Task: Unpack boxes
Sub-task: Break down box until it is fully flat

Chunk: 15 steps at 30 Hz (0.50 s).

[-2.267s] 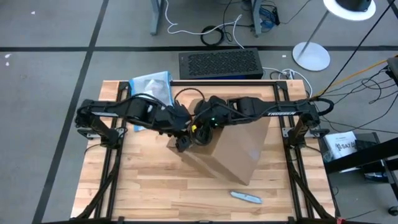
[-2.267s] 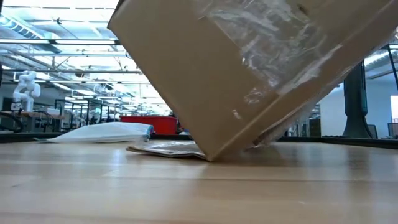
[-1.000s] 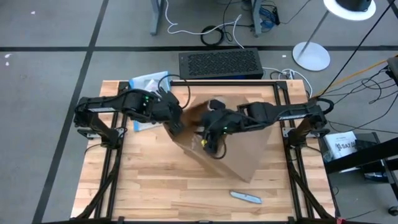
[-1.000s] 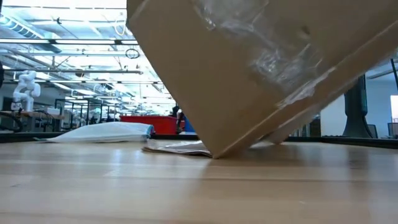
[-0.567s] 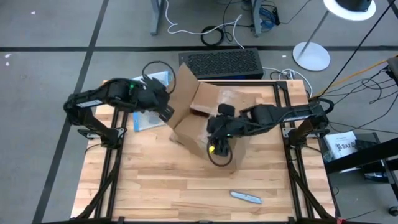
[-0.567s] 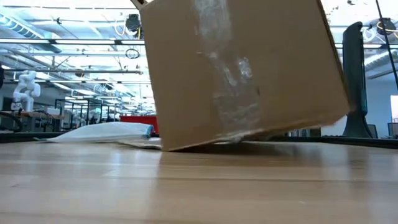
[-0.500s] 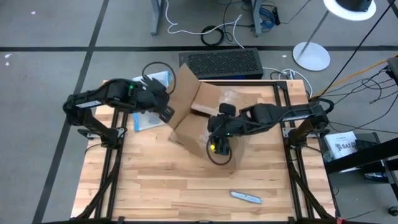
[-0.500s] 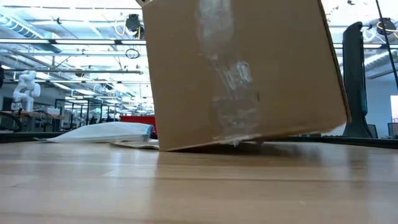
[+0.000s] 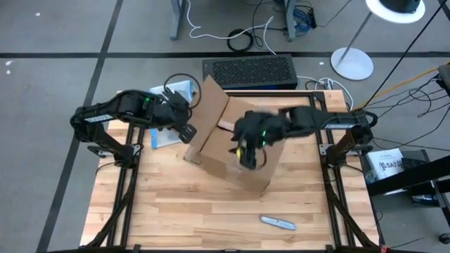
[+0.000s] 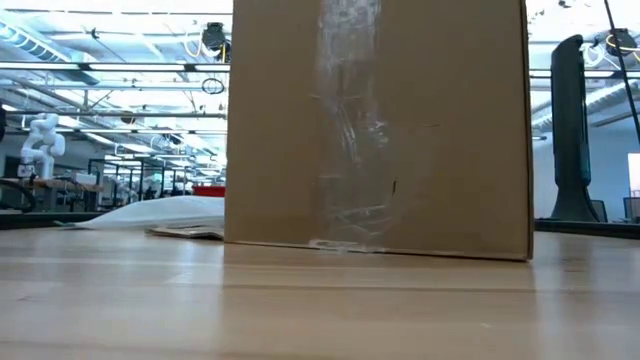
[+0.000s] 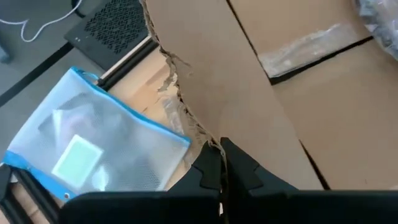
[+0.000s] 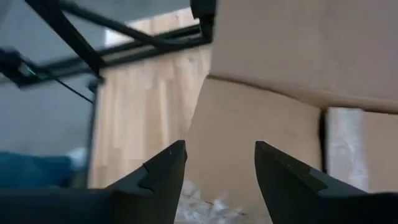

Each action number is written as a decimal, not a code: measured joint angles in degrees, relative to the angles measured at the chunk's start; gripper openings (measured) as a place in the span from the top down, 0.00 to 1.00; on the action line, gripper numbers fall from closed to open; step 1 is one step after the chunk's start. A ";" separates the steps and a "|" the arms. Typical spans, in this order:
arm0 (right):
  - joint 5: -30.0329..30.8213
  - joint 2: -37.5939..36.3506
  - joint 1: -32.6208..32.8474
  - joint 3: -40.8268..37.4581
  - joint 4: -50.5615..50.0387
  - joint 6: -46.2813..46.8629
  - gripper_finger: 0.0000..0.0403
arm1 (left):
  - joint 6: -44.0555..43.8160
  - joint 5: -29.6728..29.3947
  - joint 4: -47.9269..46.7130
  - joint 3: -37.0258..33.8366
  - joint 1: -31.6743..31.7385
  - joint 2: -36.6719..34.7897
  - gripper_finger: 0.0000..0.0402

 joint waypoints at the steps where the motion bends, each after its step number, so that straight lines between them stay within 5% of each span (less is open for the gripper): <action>1: -2.45 0.00 -1.34 1.35 -0.94 0.96 0.54 | 0.03 0.01 0.37 0.00 -0.22 -0.01 1.00; 9: -19.39 -0.13 -10.97 7.14 -13.68 -3.97 0.54 | 7.31 0.38 1.88 0.00 -2.49 -0.02 1.00; 15: -22.89 0.63 -12.95 7.11 -24.34 -17.27 0.54 | 10.83 0.99 1.90 0.02 -3.15 -0.02 1.00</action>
